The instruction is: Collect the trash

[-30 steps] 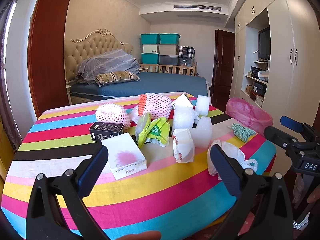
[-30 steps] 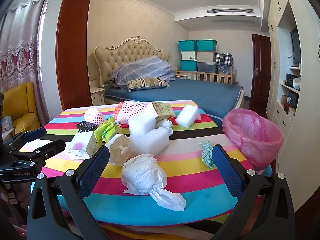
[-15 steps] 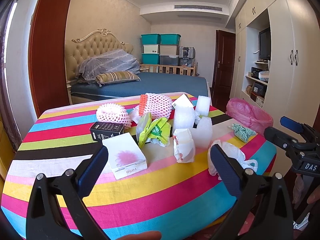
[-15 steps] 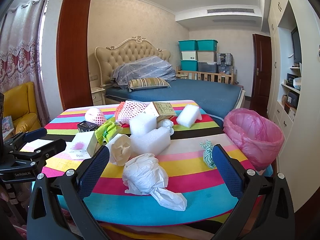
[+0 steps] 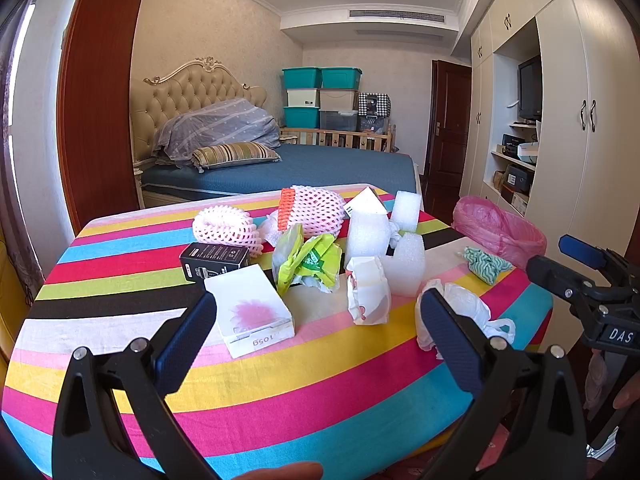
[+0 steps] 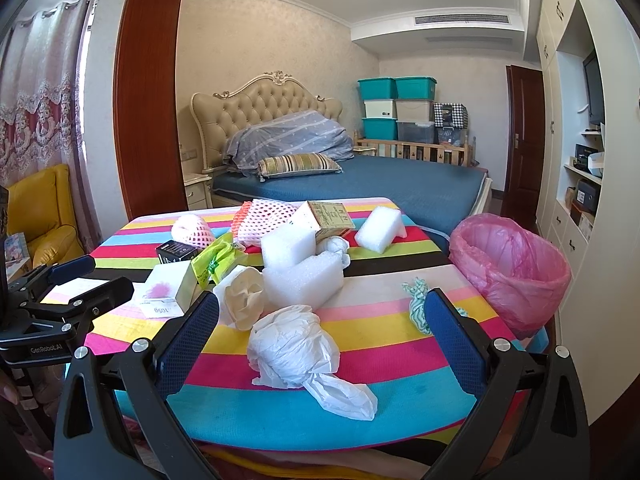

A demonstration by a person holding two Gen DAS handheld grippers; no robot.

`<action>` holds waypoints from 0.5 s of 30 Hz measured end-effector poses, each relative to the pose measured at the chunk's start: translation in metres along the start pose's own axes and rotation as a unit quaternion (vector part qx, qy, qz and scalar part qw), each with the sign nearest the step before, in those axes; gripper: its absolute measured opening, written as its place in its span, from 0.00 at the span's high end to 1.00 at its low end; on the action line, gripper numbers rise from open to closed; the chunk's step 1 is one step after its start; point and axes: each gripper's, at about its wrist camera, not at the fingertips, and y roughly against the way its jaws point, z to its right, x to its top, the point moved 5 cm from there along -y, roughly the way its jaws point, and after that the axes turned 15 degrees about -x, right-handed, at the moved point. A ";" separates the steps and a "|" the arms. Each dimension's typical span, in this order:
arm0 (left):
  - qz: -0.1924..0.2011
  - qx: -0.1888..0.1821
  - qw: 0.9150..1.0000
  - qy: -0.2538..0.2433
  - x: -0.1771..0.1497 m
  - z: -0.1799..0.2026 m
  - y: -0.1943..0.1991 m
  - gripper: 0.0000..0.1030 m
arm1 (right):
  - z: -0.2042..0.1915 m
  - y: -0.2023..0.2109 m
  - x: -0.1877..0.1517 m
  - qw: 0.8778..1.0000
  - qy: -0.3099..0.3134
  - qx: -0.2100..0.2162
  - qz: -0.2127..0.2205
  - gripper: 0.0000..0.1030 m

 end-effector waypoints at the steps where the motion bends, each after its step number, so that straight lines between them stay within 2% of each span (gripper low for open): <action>1: 0.000 0.000 1.000 0.000 0.000 0.000 0.000 0.04 | 0.000 0.000 0.000 1.000 0.000 0.000 0.000 0.06; 15: -0.001 -0.002 1.000 0.000 0.001 -0.001 0.000 0.04 | -0.003 -0.002 -0.004 1.000 0.002 0.005 -0.007 0.06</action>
